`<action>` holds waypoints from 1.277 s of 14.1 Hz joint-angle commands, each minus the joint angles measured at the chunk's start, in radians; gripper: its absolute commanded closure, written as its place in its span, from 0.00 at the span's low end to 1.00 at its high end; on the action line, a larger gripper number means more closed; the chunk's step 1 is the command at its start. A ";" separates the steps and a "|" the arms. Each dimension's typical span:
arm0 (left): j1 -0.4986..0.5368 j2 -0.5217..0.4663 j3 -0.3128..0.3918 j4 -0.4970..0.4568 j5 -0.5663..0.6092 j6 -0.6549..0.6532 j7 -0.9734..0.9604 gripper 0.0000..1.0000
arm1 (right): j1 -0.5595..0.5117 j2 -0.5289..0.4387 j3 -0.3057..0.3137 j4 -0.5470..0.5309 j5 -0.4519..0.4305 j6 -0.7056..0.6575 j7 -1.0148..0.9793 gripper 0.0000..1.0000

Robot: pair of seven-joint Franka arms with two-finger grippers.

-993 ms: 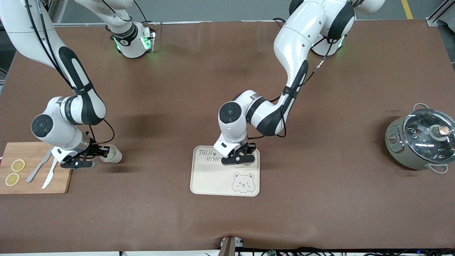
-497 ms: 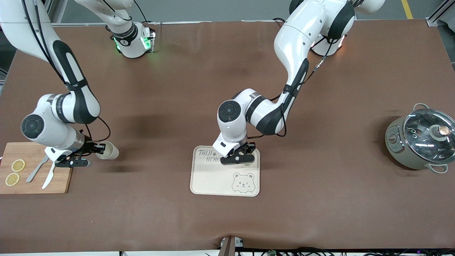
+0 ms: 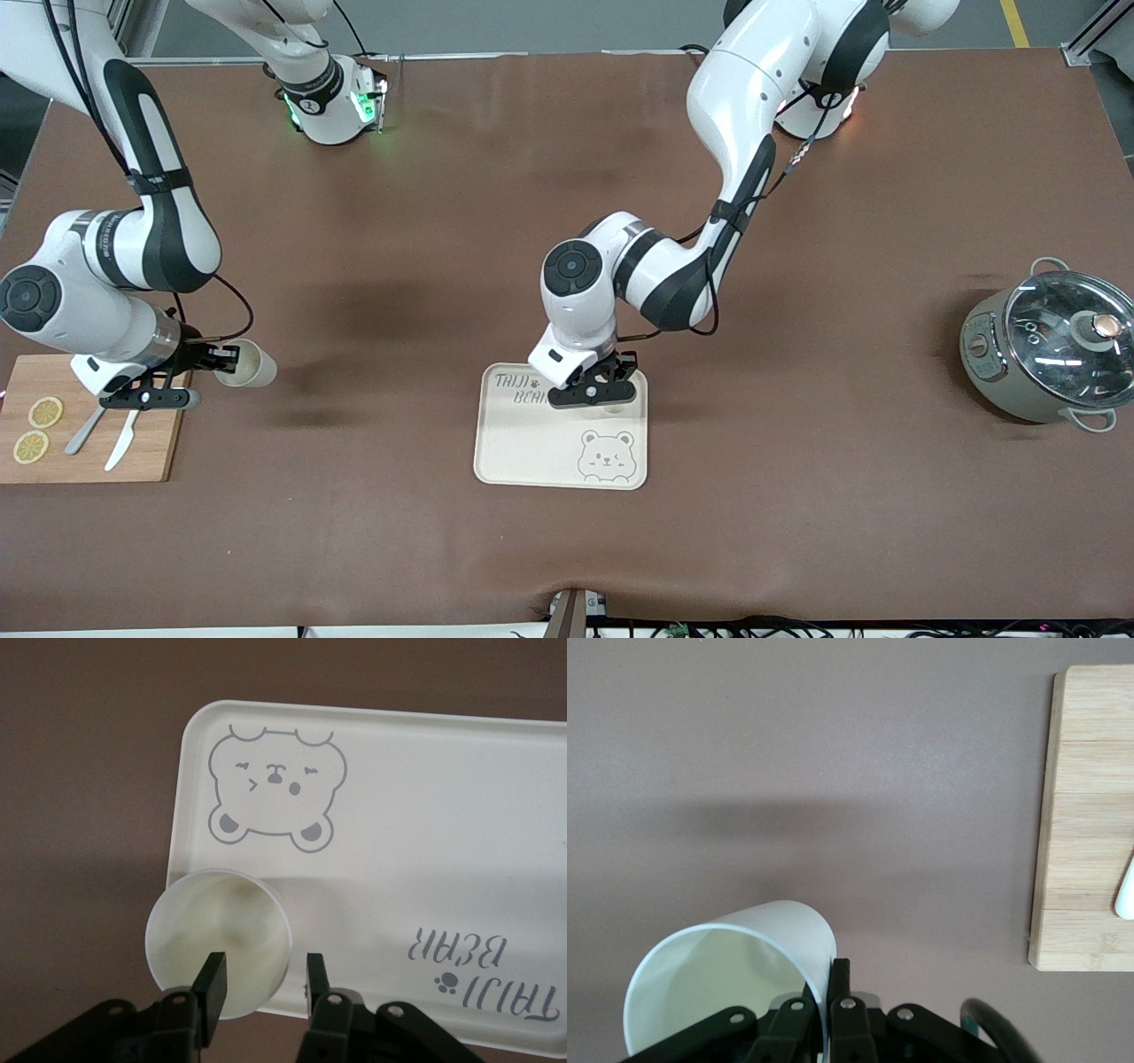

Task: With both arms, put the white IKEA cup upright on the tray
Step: 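Lower the cup upright onto the tray and open the left gripper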

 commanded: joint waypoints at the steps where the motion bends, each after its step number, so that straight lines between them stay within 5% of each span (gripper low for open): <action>1: -0.011 -0.039 0.013 0.000 -0.014 -0.066 0.008 0.56 | -0.010 -0.004 0.010 0.005 -0.018 -0.016 0.003 1.00; 6: -0.006 -0.143 0.002 -0.002 -0.016 -0.253 0.086 0.55 | -0.010 -0.004 0.010 0.005 -0.018 -0.016 0.003 1.00; 10: 0.035 -0.270 0.008 -0.011 -0.019 -0.365 0.196 0.40 | 0.000 -0.032 0.020 0.007 -0.007 -0.060 0.047 1.00; 18: 0.238 -0.431 0.008 -0.013 -0.040 -0.479 0.565 0.13 | 0.282 -0.081 0.036 0.036 0.057 -0.096 0.562 1.00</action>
